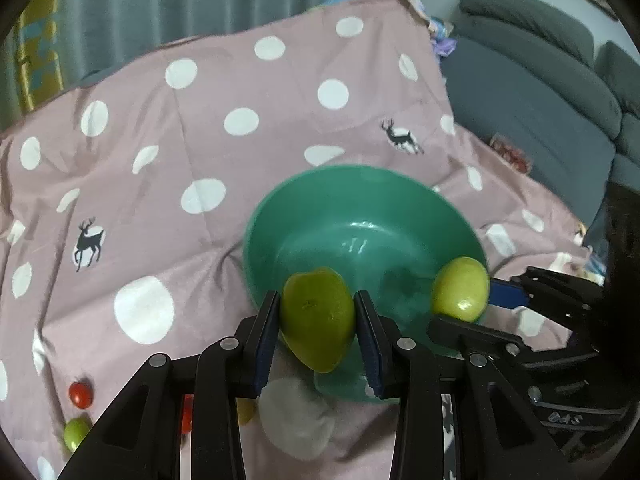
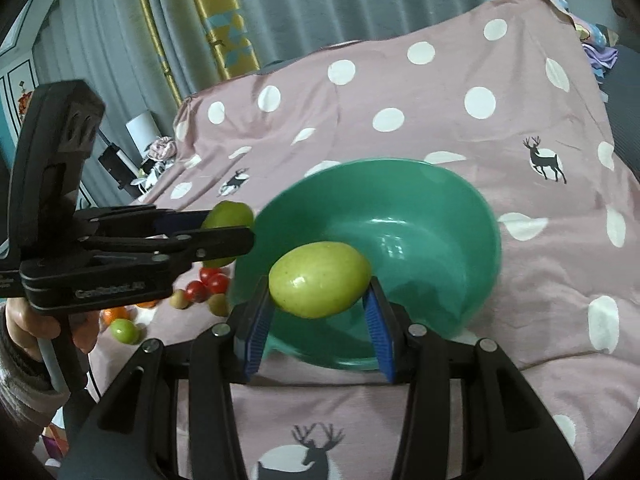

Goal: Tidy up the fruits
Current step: 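Carry both green plums over the green bowl and open both tools, then move both open tools back to the remaining fruit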

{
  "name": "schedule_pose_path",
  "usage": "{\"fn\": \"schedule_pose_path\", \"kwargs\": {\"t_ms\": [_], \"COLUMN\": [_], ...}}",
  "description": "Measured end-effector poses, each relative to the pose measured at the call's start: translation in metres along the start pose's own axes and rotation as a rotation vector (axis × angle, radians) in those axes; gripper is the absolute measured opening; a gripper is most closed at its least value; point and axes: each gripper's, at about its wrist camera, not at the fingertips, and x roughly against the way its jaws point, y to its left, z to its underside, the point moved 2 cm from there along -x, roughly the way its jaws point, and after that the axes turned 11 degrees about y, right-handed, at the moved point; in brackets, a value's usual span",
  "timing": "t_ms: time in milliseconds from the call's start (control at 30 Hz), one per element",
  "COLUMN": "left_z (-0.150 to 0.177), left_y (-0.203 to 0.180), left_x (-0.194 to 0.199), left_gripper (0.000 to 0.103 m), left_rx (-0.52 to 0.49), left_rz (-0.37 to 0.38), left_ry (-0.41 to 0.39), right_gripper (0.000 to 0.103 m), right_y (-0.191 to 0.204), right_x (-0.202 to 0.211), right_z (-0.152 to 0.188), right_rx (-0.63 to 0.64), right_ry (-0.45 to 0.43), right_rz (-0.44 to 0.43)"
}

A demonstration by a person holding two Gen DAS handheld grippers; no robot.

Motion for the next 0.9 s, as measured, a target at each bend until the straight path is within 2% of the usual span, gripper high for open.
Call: {"fn": "schedule_pose_path", "kwargs": {"t_ms": [233, 400, 467, 533, 600, 733, 900], "left_z": [0.000, -0.001, -0.001, 0.001, 0.004, 0.014, 0.041], "left_y": [-0.006, -0.006, -0.005, -0.003, 0.001, 0.015, 0.050], "left_x": [-0.020, -0.016, -0.012, -0.007, 0.002, 0.021, 0.056], "left_gripper": [0.038, 0.038, 0.042, 0.054, 0.062, 0.064, 0.064], "left_rx": [-0.030, -0.033, -0.027, -0.017, 0.000, 0.038, 0.123], "left_rz": [-0.029, -0.030, -0.027, -0.025, -0.022, -0.034, -0.087], "left_ry": [0.037, 0.021, 0.014, 0.006, -0.006, -0.028, -0.059], "right_gripper": [0.046, 0.048, 0.053, 0.056, 0.058, 0.059, 0.059], "right_y": [-0.005, -0.005, -0.007, -0.008, -0.009, -0.009, 0.000], "right_x": [-0.003, -0.004, -0.001, 0.003, 0.007, 0.016, 0.030], "right_z": [0.003, 0.003, 0.003, 0.003, 0.005, 0.007, 0.011], "right_rx": [0.001, -0.001, -0.013, -0.023, -0.033, -0.051, -0.046], "right_ry": [0.015, 0.020, 0.012, 0.005, -0.001, -0.017, -0.040], "right_rz": [0.024, 0.040, 0.042, 0.048, 0.050, 0.043, 0.012]}}
